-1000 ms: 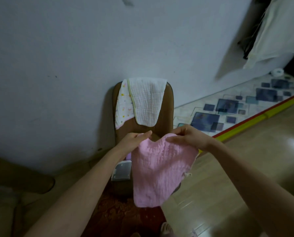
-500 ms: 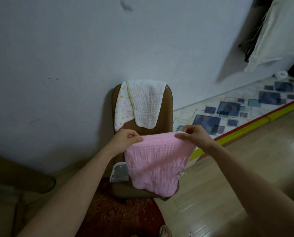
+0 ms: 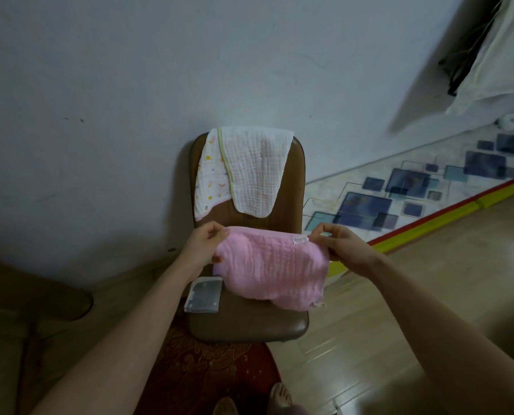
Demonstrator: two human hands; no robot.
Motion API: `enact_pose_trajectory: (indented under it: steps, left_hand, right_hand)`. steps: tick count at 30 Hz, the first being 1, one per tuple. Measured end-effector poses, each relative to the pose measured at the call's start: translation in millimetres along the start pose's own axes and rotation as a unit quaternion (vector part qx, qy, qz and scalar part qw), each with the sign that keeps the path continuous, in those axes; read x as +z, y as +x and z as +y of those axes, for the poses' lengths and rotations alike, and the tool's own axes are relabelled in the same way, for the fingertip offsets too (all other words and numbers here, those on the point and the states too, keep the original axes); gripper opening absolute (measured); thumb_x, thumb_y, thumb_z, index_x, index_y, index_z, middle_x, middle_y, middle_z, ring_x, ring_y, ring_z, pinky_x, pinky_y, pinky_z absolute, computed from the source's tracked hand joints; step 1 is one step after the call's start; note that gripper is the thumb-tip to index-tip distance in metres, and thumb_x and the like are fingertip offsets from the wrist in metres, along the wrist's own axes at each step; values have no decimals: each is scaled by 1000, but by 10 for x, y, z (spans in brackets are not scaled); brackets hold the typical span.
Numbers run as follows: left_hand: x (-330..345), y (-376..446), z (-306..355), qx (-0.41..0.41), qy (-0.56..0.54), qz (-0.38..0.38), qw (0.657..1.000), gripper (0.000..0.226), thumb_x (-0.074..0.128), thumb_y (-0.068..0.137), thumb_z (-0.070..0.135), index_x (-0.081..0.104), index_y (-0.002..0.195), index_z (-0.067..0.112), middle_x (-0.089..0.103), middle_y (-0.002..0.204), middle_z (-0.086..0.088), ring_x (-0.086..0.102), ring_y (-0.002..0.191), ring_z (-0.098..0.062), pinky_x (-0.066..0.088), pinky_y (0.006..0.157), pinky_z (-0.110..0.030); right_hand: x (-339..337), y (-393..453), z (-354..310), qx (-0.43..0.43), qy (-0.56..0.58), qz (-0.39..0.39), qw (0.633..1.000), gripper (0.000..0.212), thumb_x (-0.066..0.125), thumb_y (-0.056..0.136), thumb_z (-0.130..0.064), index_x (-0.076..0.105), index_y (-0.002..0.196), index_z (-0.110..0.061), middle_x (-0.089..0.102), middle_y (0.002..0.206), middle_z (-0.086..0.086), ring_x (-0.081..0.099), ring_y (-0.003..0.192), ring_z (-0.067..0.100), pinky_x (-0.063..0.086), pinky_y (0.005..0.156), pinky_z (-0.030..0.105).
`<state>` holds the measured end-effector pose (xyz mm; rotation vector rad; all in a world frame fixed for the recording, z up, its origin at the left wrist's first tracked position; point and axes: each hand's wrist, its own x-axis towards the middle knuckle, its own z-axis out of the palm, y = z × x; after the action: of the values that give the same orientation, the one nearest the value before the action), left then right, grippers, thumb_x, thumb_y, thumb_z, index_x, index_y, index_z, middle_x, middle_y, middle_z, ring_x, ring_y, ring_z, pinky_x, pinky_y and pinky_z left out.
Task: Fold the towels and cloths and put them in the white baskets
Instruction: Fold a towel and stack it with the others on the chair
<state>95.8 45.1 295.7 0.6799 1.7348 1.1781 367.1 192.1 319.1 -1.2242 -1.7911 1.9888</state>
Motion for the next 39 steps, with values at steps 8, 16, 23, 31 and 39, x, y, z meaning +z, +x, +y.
enact_pose_trajectory:
  steps: [8, 16, 23, 31, 39]
  left_hand:
    - [69, 562, 195, 18, 1, 71, 997, 17, 61, 93, 7, 63, 77, 12, 58, 81, -9, 56, 87, -21, 59, 73, -38]
    - [33, 747, 654, 151, 46, 134, 978, 22, 61, 93, 12, 63, 74, 24, 64, 73, 11, 57, 66, 3, 47, 66, -21]
    - [-57, 446, 559, 164, 41, 95, 981, 14, 62, 92, 9, 63, 79, 15, 62, 74, 4, 58, 69, -4, 53, 53, -24]
    - [96, -151, -360, 48, 91, 17, 995, 10, 60, 94, 11, 64, 93, 2, 61, 89, -9, 60, 70, -14, 51, 46, -19]
    - [171, -553, -1294, -32, 203, -34, 978, 11, 60, 94, 13, 64, 86, 6, 61, 78, -7, 52, 50, -1, 41, 40, -16]
  right_hand:
    - [27, 787, -268, -25, -36, 166, 985, 5, 63, 90, 3, 68, 89, 3, 60, 81, 14, 61, 71, 21, 57, 58, 20]
    - [106, 993, -658, -161, -37, 292, 942, 18, 60, 93, -10, 62, 76, -17, 63, 74, -1, 58, 71, 10, 48, 61, 14]
    - [169, 688, -552, -150, -109, 257, 949, 12, 58, 86, -5, 65, 81, -13, 64, 76, 2, 57, 71, 10, 45, 62, 20]
    - [373, 288, 330, -44, -171, 211, 961, 9, 64, 81, -8, 66, 73, -12, 63, 70, 6, 54, 67, 14, 40, 61, 28]
    - [657, -64, 1362, 50, -219, 147, 963, 10, 64, 72, -25, 62, 67, -16, 60, 65, 3, 56, 69, 19, 43, 66, 36]
